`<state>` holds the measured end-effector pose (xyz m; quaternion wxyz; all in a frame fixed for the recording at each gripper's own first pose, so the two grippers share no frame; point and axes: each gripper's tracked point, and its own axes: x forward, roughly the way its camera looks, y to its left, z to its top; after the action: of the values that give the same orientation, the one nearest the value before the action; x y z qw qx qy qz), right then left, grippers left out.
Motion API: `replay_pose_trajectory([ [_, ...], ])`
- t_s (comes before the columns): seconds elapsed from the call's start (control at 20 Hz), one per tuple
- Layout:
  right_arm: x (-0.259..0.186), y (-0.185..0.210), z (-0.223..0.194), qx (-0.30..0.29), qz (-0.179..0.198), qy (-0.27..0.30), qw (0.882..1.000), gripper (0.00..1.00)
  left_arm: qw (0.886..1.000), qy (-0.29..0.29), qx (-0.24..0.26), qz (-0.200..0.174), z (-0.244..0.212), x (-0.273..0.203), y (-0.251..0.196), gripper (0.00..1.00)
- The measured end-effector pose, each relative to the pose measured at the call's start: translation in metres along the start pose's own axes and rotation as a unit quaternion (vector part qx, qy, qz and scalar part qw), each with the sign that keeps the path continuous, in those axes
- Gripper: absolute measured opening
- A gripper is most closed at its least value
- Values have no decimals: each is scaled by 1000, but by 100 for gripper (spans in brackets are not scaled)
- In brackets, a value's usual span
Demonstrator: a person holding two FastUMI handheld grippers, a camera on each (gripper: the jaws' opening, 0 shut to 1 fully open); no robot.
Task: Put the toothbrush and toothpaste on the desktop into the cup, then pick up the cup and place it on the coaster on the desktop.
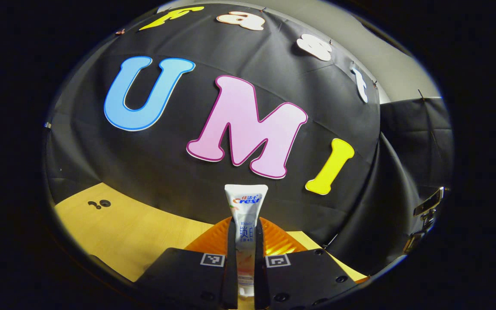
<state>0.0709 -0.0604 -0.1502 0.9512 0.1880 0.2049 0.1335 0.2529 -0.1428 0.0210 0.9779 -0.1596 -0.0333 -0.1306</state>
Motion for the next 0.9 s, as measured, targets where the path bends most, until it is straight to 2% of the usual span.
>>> replay_pose_trajectory([
  [0.45, 10, -35, 21, 9, -12, -19, 1000, 7, 999, 15, 31, 22, -85, 65, 20, 20],
  [0.9, 21, -54, 32, 22, -20, -33, 999, 6, 997, 38, 52, 32, -150, 77, 28, 20],
])
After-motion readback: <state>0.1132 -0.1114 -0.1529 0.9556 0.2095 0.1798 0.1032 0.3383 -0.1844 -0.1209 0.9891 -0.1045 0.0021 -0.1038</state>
